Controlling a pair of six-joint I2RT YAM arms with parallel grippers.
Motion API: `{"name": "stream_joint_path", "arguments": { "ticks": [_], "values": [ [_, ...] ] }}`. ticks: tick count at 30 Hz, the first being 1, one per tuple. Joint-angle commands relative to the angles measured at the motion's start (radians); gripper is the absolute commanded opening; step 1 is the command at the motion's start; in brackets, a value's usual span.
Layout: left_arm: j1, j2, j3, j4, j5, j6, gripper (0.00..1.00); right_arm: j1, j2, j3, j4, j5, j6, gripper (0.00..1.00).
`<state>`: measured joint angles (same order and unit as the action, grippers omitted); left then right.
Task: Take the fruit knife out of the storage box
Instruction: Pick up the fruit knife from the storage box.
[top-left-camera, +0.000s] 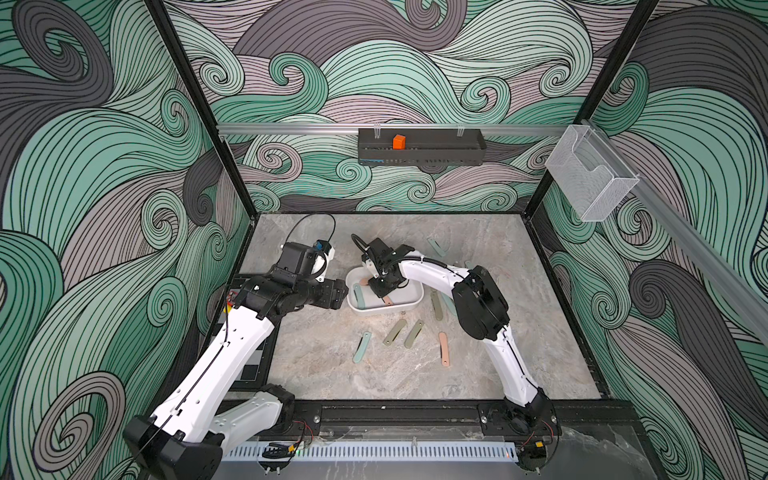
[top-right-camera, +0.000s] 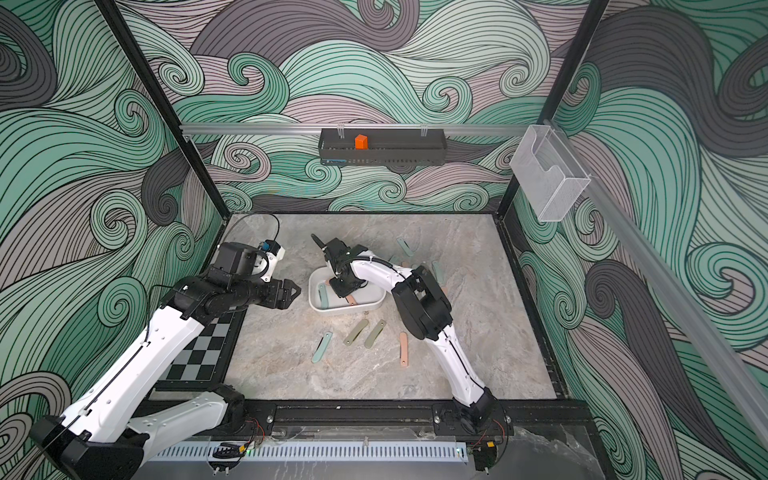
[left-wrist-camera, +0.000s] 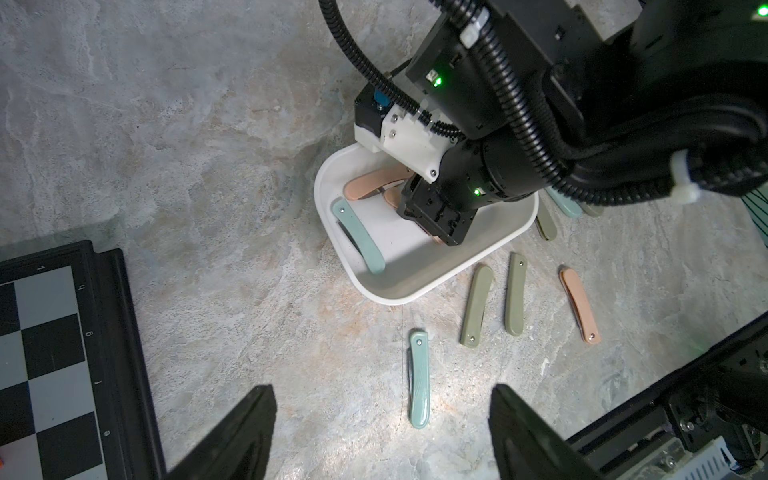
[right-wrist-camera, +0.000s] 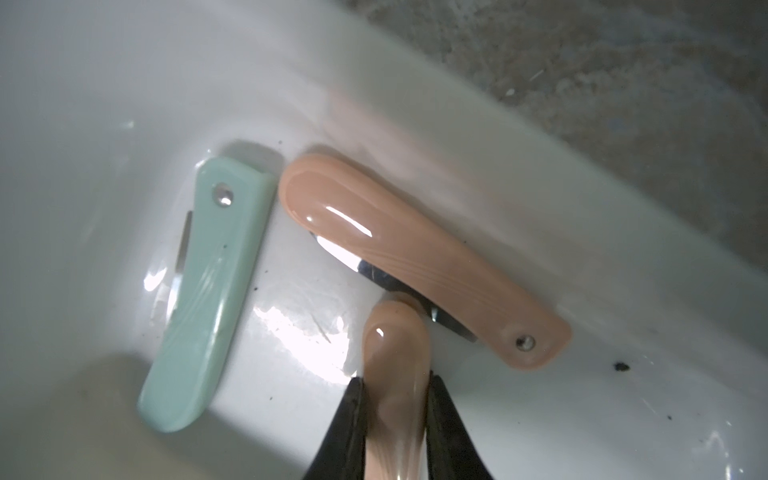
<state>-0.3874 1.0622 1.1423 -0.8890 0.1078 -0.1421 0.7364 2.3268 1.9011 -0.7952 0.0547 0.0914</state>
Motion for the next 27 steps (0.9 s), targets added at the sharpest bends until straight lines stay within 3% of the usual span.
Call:
{"name": "stream_joint_path", "arguments": {
  "ticks": [1, 27],
  "values": [
    [0.005, -0.011, 0.019, -0.021, -0.003, 0.008, 0.81, 0.001, -0.02, 0.031, -0.023, 0.022, -0.015, 0.19],
    [0.004, 0.075, 0.065, 0.028, 0.065, 0.012, 0.82, -0.046, -0.186, 0.03, -0.065, 0.001, -0.025, 0.19]
  ]
}}
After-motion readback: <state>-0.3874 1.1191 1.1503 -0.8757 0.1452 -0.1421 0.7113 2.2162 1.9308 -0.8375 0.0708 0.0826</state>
